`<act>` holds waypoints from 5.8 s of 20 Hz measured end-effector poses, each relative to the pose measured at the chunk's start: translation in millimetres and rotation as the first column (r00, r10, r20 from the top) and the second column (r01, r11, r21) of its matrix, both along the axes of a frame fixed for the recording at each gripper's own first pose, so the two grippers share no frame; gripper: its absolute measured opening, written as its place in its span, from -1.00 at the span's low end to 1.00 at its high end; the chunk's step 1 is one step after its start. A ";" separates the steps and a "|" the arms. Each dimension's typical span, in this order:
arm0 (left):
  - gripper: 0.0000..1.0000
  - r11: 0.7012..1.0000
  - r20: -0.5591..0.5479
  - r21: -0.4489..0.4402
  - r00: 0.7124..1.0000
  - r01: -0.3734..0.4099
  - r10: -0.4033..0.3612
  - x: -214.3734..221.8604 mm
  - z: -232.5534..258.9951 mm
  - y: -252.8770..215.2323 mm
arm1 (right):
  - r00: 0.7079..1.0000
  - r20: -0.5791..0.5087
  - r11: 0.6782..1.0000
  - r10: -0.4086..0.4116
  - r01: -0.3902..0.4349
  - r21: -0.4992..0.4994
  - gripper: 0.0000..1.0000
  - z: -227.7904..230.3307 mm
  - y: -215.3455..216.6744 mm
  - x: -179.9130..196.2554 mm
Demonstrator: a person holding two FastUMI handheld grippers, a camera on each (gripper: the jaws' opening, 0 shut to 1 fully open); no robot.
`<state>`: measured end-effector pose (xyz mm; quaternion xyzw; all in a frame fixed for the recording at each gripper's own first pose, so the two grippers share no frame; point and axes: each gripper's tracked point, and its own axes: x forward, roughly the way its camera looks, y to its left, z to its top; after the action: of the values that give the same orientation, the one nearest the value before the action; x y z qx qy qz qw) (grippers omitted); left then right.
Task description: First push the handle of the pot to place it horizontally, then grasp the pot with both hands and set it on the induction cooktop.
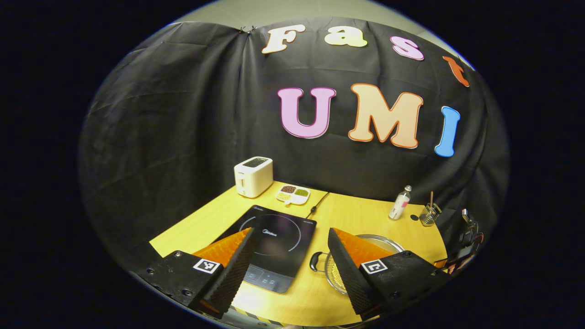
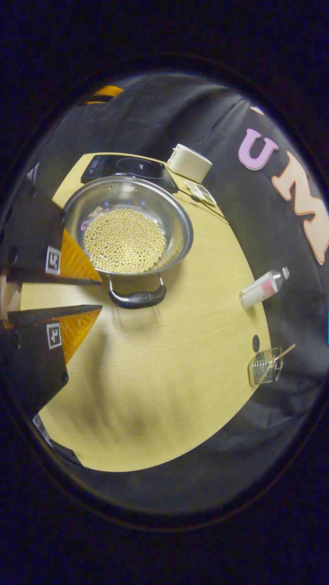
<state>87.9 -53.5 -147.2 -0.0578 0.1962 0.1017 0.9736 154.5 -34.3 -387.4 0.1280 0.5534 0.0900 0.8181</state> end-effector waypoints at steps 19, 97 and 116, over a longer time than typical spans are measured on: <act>0.86 0.914 -0.486 -0.388 0.815 0.120 -0.314 56.0 -179.8 -55.6 | 0.989 -0.127 0.985 0.075 -0.053 0.164 0.85 -15.7 16.4 44.6; 0.24 0.839 -0.707 -0.338 0.474 0.426 -0.525 111.4 -203.7 192.5 | 0.989 -0.122 0.996 -0.089 0.089 -0.006 -0.01 3.7 287.2 -11.3; 0.24 0.854 -0.673 -0.196 0.567 0.483 -0.475 159.6 -213.2 260.6 | 0.993 -0.062 0.995 -0.102 0.102 -0.004 0.00 -39.5 351.9 31.6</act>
<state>247.5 207.1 -360.4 0.0453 0.5575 -0.1504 0.8152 186.2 317.6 -426.9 0.1583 0.5713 0.0438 0.8041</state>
